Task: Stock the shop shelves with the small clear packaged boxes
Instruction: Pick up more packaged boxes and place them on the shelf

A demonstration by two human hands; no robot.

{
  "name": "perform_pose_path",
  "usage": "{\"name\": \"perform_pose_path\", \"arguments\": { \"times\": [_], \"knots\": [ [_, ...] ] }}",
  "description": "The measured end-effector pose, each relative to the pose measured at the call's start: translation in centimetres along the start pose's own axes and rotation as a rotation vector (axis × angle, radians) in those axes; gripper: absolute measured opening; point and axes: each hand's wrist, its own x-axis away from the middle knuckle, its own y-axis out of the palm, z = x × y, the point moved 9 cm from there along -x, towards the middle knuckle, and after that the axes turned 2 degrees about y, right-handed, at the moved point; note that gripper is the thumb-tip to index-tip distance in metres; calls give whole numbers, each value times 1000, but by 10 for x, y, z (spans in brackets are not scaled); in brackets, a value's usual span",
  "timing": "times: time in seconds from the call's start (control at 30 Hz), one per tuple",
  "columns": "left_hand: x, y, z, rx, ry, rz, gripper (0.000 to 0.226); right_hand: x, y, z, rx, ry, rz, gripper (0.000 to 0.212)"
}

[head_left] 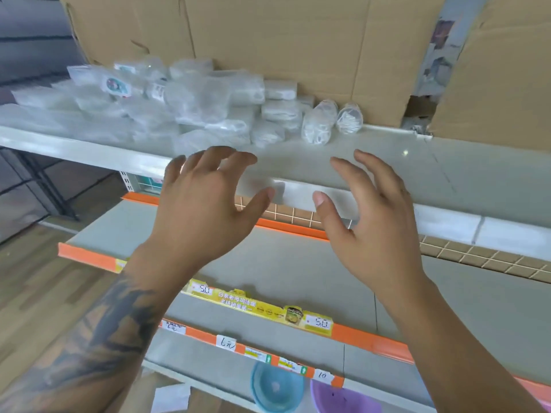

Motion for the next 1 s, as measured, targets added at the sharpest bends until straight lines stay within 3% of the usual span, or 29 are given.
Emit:
{"name": "perform_pose_path", "arguments": {
  "times": [0.17,0.33,0.63,0.87,1.0],
  "knots": [
    [-35,-15,-31,11,13,120,51,-51,39,-15,202,117,-75,55],
    [-84,-21,-53,-47,-41,220,55,-101,71,0,204,216,-237,60],
    [-121,8,-68,-155,-76,131,54,-129,127,39,237,312,-477,59],
    [-118,19,-67,-6,-63,134,48,-134,117,33,225,247,-347,37],
    [-113,21,-64,43,-5,171,50,-132,109,30,193,243,-311,41]
  ]
}}
